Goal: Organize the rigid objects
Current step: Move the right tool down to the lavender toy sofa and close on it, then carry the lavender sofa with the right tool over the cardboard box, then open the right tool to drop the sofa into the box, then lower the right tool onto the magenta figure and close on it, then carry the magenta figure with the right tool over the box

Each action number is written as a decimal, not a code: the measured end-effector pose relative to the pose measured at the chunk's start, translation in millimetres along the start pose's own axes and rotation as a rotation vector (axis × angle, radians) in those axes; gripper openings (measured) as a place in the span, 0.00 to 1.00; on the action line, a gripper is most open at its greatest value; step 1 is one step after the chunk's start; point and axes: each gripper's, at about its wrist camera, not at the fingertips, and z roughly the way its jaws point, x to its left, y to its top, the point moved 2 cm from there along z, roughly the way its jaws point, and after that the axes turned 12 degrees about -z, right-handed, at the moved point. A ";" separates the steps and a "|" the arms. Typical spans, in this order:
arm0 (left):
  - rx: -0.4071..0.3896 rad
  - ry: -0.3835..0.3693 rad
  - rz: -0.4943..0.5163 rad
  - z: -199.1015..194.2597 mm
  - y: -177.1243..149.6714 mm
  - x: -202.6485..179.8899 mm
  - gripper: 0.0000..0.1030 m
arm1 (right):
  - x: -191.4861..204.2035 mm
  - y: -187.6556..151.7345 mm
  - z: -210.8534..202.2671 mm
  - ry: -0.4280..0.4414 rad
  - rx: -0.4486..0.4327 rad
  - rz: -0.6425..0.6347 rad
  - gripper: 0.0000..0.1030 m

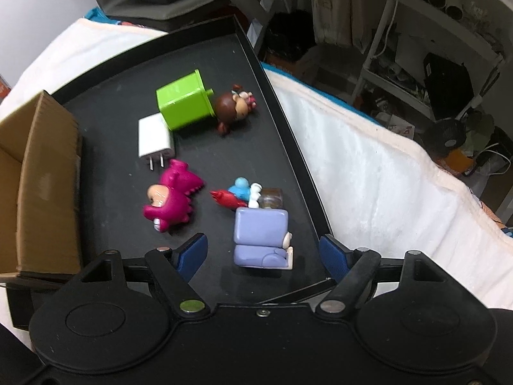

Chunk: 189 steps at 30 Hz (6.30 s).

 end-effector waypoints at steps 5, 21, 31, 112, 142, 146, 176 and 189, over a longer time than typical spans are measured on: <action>-0.017 0.003 0.005 1.7 -4.2 -1.9 0.09 | 2.3 0.9 16.7 -0.019 0.025 -0.015 0.52; -0.027 -0.039 0.043 -10.1 -12.4 6.0 0.10 | 17.4 1.9 -27.2 0.031 -0.050 -0.034 0.41; 0.003 -0.069 0.038 -11.6 -12.2 10.7 0.11 | 43.4 12.1 -64.3 0.053 -0.154 -0.100 0.41; -0.056 -0.066 0.068 -28.3 -17.7 12.5 0.13 | 115.1 62.8 -94.7 0.310 -0.238 -0.165 0.51; -0.196 0.076 0.156 -43.9 -35.9 -17.1 0.73 | 32.3 7.6 -50.2 0.268 -0.247 -0.070 0.84; -0.206 0.090 0.145 -43.9 -35.7 -18.3 0.75 | 25.5 2.8 -38.5 0.261 -0.237 -0.061 0.84; -0.212 0.130 0.104 -29.7 -25.6 -30.4 0.75 | 41.9 18.5 41.3 0.335 -0.202 -0.011 0.74; -0.200 0.114 0.073 -30.3 -24.2 -24.3 0.75 | 35.4 20.1 29.1 0.294 -0.201 -0.019 0.43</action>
